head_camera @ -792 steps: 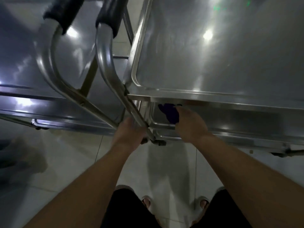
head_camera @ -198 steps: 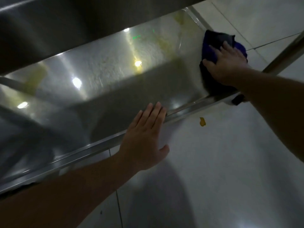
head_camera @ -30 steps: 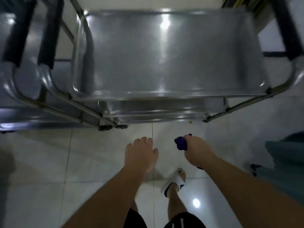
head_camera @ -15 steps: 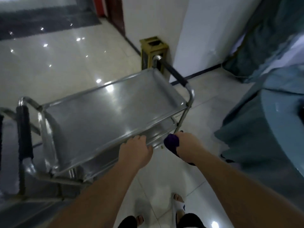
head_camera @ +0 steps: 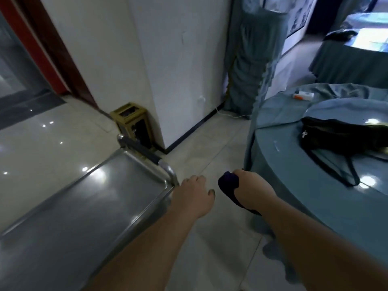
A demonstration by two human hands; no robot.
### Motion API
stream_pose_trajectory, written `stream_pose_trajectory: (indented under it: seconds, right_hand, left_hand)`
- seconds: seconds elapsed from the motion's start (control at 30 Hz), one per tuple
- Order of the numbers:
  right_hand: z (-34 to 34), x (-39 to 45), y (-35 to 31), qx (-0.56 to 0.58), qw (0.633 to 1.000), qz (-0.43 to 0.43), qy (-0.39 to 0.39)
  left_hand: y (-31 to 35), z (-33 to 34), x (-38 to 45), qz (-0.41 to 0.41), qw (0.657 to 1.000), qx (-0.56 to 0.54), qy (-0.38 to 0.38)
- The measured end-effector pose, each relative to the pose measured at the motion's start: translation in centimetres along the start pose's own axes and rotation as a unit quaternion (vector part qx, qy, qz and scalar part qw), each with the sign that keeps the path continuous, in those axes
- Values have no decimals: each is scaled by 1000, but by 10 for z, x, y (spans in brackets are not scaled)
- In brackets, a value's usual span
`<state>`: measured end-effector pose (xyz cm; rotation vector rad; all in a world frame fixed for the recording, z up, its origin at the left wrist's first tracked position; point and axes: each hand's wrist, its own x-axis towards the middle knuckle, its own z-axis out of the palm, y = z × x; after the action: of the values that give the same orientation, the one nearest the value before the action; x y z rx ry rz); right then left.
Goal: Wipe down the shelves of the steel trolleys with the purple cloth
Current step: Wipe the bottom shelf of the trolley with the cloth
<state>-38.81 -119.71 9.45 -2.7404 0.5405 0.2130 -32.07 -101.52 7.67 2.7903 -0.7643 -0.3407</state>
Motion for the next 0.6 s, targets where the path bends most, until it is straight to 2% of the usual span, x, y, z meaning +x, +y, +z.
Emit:
stream_pose_trajectory:
  seconds: [0.17, 0.27, 0.4, 0.47, 0.6]
  right_hand:
    - [-39, 54, 85, -6, 1000, 27, 6]
    - [-54, 90, 117, -30, 999, 35, -3]
    - [-64, 147, 132, -40, 998, 34, -28]
    - [-68, 180, 130, -25, 999, 39, -27]
    - [-74, 265, 119, -67, 996, 8, -55]
  left_hand:
    - [88, 3, 77, 34, 999, 15, -13]
    - [115, 1, 115, 41, 999, 22, -24]
    - [117, -3, 172, 32, 998, 31, -33]
    - [106, -4, 205, 23, 999, 28, -37]
    - [74, -5, 287, 10, 999, 17, -39]
